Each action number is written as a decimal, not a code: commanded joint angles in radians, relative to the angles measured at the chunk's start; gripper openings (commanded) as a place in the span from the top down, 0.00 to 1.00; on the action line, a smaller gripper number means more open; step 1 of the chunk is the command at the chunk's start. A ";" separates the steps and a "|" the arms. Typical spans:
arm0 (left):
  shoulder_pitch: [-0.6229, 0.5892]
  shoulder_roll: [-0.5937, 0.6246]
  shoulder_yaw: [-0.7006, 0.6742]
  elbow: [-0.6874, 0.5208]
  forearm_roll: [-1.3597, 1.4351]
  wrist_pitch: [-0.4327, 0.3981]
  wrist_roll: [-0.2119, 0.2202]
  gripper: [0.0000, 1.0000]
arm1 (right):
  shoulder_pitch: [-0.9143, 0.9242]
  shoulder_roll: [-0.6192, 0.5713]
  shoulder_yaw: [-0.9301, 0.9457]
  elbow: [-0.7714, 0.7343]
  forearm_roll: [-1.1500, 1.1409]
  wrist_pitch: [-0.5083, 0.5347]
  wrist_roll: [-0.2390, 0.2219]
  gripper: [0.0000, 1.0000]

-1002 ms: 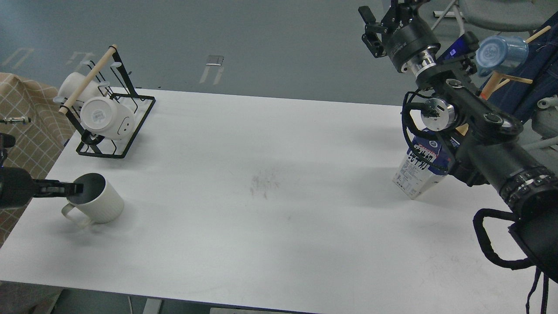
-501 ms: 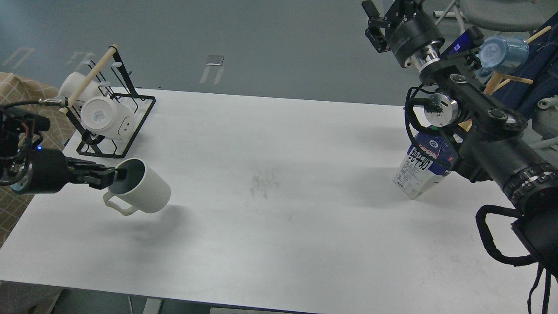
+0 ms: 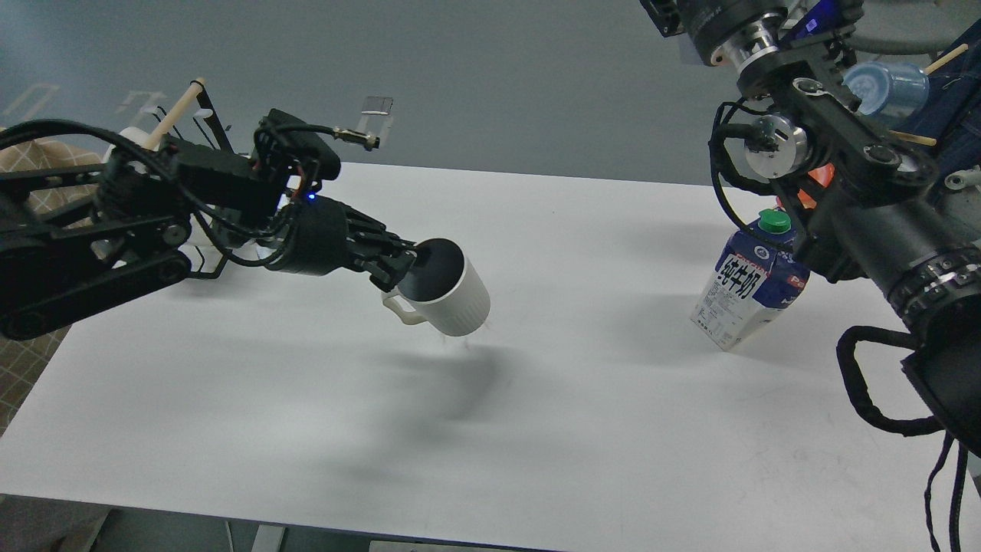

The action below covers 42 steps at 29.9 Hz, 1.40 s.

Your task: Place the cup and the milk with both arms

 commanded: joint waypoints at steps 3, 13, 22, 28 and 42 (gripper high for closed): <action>-0.022 -0.210 0.003 0.199 0.064 0.000 0.000 1.00 | 0.001 0.002 -0.001 0.000 0.000 -0.003 0.000 0.00; -0.023 -0.308 0.101 0.316 0.081 0.000 0.000 1.00 | -0.002 0.002 -0.001 0.003 0.000 -0.003 0.000 0.00; -0.020 -0.334 0.149 0.381 0.082 0.000 0.000 1.00 | -0.007 0.010 -0.001 0.003 0.000 -0.003 0.000 0.00; -0.010 -0.351 0.149 0.396 0.081 0.000 0.000 1.00 | -0.014 0.010 -0.001 0.005 0.000 -0.003 0.000 0.00; 0.000 -0.351 0.167 0.413 0.067 0.000 -0.005 0.46 | -0.021 0.003 -0.001 0.008 0.000 -0.003 0.000 0.00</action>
